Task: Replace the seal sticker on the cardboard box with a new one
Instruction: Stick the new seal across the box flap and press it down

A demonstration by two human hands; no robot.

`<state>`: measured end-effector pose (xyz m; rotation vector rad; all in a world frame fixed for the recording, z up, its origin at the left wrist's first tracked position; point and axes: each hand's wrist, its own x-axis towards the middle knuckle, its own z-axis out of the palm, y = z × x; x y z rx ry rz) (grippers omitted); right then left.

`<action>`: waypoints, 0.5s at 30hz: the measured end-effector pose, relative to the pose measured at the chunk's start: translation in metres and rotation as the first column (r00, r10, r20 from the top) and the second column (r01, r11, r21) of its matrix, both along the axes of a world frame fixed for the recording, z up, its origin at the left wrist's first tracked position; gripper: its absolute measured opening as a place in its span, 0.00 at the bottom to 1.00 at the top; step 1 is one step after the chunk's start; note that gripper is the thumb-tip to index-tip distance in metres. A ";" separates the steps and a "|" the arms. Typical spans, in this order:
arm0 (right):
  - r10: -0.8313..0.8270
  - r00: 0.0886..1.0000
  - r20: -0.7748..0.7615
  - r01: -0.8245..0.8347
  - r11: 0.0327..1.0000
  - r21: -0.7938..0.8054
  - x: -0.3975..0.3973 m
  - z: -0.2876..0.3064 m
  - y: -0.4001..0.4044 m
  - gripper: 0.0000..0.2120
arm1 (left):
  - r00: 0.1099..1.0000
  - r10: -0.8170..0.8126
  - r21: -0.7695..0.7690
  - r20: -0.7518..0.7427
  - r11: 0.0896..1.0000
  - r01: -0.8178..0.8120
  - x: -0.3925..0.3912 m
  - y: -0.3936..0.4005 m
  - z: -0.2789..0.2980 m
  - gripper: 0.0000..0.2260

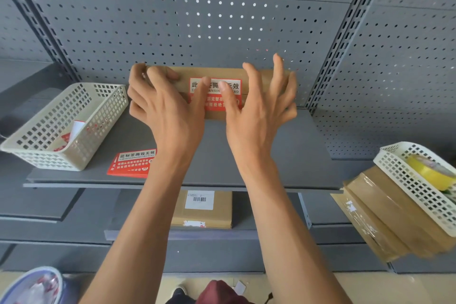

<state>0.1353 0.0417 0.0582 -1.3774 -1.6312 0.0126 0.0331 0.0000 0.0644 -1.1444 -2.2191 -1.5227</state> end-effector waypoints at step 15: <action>0.011 1.000 -0.027 -0.009 0.999 0.049 0.019 0.004 -0.001 0.15 | 0.985 -0.167 0.022 -0.037 0.986 0.168 -0.015 -0.021 0.000 0.12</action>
